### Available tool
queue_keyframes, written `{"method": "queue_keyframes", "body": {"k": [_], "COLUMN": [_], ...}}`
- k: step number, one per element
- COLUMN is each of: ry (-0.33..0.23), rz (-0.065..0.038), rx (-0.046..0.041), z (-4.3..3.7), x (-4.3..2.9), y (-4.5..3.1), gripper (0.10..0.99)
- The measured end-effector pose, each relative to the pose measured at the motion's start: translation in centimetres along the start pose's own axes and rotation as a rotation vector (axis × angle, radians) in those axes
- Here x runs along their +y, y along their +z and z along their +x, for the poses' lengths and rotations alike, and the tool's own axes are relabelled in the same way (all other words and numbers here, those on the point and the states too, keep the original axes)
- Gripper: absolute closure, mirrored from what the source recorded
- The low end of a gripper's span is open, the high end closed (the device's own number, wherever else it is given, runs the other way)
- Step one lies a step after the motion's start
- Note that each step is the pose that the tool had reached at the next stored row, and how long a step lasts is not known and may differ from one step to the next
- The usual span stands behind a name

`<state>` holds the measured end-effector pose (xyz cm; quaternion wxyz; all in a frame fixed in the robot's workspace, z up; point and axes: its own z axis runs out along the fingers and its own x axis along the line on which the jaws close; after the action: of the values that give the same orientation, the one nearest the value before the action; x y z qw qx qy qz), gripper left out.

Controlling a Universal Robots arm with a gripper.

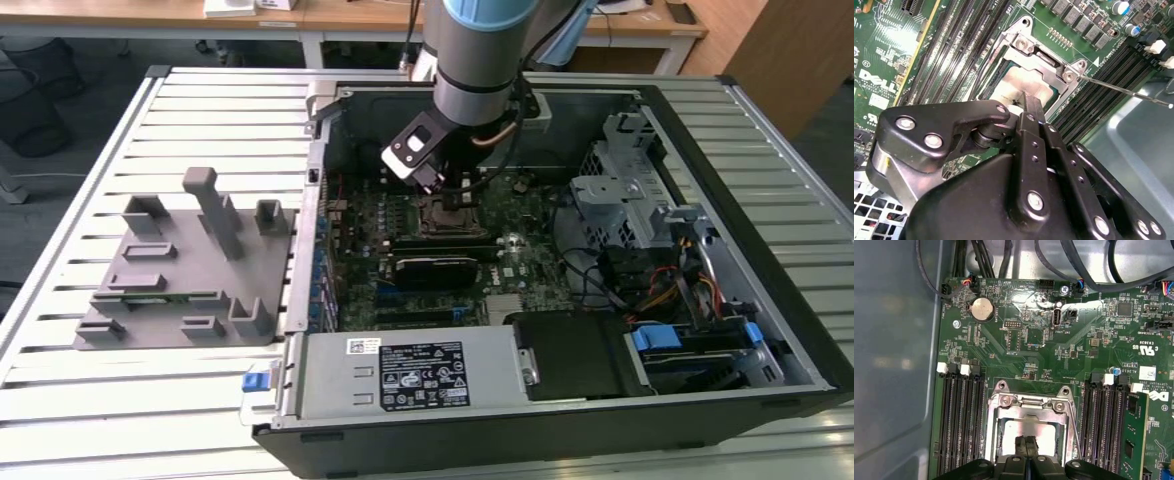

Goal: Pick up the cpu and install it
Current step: 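Install the first cpu locking lever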

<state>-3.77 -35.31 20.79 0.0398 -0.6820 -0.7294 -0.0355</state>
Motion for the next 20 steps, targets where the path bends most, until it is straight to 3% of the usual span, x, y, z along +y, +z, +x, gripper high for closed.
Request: {"method": "queue_keyframes", "body": {"k": [20], "ry": [0.0], "rz": [0.0], "rx": [-0.0004], "z": [0.04], "x": [0.0], "y": [-0.41], "gripper": [0.98]}}
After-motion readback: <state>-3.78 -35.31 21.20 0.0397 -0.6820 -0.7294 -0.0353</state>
